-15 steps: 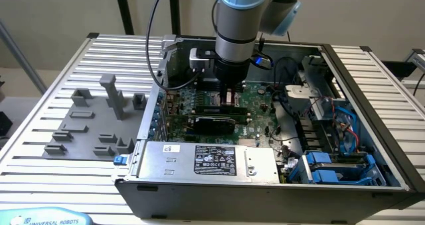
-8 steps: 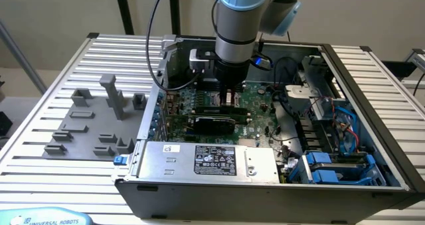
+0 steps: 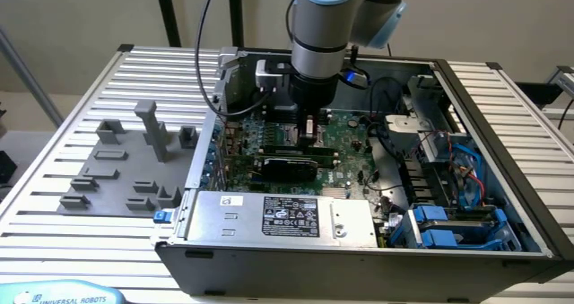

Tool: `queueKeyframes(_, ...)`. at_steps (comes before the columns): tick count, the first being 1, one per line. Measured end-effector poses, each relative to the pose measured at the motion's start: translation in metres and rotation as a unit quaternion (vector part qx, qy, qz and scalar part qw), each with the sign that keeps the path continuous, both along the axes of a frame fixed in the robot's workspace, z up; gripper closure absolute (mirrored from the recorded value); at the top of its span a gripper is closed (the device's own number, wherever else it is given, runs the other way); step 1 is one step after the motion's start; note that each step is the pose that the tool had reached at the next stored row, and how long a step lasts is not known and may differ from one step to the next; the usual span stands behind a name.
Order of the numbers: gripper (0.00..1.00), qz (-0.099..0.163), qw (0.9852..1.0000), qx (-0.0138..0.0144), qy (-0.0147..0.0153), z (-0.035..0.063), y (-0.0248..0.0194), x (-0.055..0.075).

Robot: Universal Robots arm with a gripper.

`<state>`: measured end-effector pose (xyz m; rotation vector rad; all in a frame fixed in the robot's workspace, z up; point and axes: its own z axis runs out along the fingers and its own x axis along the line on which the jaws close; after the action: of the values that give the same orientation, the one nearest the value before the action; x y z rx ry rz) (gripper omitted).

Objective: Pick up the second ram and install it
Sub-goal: 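Insert the second ram into the second slot, then press down the second ram until it locks into place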

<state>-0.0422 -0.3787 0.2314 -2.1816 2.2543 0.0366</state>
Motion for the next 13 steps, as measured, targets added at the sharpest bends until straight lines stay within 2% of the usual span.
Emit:
queueKeyframes(4, 0.81, 0.000, 1.0000, 0.0015, 0.0000, 0.0095, 0.0000, 0.0000)
queueKeyframes(5, 0.81, 0.000, 1.0000, 0.0018, 0.0000, 0.0100, 0.0000, 0.0000)
queueKeyframes(6, 0.87, 0.000, 1.0000, 0.0020, -0.0001, 0.0100, 0.0000, 0.0000)
queueKeyframes(7, 0.89, 0.000, 1.0000, 0.0020, 0.0000, 0.0100, 0.0000, 0.0000)
queueKeyframes(13, 0.89, 0.000, 1.0000, 0.0019, 0.0000, 0.0101, 0.0000, 0.0000)
